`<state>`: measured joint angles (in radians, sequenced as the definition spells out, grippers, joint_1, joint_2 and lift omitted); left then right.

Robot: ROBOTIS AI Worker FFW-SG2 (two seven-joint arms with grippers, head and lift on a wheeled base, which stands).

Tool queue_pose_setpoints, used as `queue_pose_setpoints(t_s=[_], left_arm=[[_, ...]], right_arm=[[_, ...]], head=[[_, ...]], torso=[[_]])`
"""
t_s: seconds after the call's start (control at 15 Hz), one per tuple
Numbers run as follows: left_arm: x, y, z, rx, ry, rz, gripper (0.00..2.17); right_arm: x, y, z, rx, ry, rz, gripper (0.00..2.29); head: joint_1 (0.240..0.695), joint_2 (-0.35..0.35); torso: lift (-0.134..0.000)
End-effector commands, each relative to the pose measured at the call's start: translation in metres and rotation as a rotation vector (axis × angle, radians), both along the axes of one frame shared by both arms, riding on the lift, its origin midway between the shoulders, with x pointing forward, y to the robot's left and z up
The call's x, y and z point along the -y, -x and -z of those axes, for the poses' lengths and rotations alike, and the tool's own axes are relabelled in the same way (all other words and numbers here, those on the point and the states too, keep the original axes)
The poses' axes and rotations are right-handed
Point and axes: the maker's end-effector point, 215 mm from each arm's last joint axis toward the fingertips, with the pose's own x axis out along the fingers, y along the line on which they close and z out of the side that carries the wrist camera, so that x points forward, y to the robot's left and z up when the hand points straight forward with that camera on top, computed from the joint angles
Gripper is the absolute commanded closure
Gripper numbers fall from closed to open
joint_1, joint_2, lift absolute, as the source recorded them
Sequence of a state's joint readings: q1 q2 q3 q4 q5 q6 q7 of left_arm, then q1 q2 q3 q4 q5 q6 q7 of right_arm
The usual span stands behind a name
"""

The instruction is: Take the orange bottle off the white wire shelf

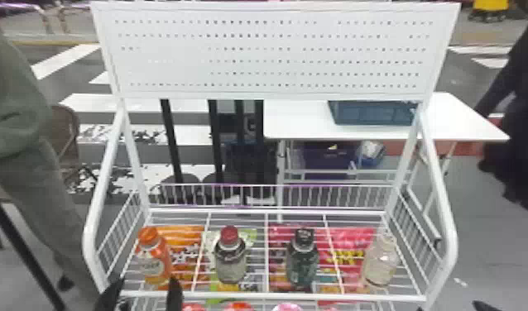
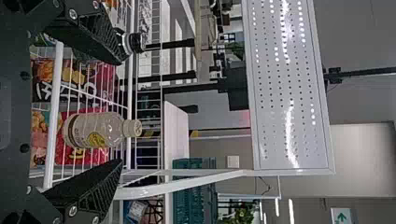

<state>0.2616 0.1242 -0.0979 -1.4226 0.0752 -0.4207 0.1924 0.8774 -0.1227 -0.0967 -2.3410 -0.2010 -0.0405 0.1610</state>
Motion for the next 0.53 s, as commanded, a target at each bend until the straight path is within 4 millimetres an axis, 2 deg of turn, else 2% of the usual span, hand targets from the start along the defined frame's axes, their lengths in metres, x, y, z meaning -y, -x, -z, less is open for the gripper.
queue_pose_setpoints(t_s=[0.0,0.27,0.47], left_arm=[[-0.001,-0.014,0.001,0.012,0.006,0.013,0.09],[0.009,-0.033,-0.016,0.044,0.017,0.038,0.09],[0.006,-0.046,-0.017,0.043,0.013,0.035,0.09]], right_arm=[[-0.001,0.000,0.002,-0.006,0.002,-0.002,0.15],[-0.002,0.002,0.003,-0.014,0.002,-0.003,0.15],[-0.001,0.002,0.003,-0.015,0.004,-0.003,0.15]], head=[[0.499,0.000],[0.499,0.000],[0.499,0.000]], torso=[[0.000],[0.000],[0.000]])
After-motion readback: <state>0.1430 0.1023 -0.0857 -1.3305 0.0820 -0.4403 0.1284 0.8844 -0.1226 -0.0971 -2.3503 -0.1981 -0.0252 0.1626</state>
